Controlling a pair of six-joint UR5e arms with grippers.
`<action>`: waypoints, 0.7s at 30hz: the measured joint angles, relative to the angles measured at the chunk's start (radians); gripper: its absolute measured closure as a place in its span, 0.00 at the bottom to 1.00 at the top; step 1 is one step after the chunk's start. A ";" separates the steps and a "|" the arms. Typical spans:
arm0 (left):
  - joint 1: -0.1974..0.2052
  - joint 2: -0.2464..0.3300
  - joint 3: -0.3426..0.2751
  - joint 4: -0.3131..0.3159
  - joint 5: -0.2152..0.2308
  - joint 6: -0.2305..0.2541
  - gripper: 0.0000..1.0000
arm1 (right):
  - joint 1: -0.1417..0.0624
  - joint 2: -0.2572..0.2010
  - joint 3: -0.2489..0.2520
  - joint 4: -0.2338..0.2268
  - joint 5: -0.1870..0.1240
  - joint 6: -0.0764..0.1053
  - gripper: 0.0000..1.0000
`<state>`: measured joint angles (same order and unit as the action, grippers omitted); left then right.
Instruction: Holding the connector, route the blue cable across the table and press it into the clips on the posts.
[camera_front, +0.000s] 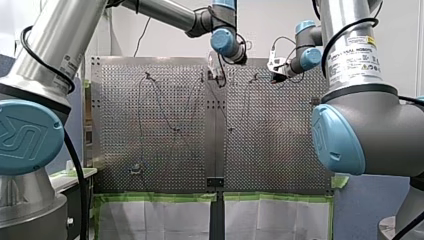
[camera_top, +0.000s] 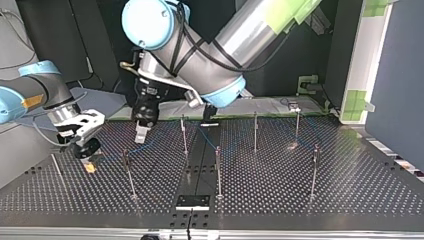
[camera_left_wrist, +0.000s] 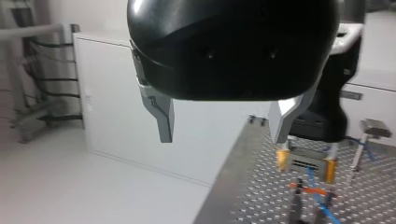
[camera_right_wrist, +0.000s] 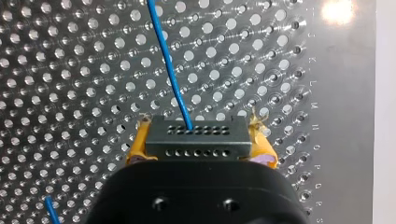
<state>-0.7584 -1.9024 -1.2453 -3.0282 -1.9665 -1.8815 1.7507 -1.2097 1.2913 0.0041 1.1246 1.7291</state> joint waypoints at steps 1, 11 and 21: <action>0.001 0.010 -0.010 0.010 0.000 -0.004 0.00 | 0.000 0.000 0.000 0.000 0.000 0.000 1.00; -0.013 0.100 -0.100 0.100 -0.008 -0.035 0.00 | 0.003 0.000 0.000 0.000 0.000 -0.003 1.00; -0.039 0.188 -0.188 0.188 -0.073 -0.101 0.00 | 0.004 0.000 0.000 0.000 0.001 -0.003 1.00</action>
<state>-0.7976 -1.7144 -1.4332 -2.8402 -2.0391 -1.9827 1.7546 -1.2097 1.2916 0.0044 1.1260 1.7262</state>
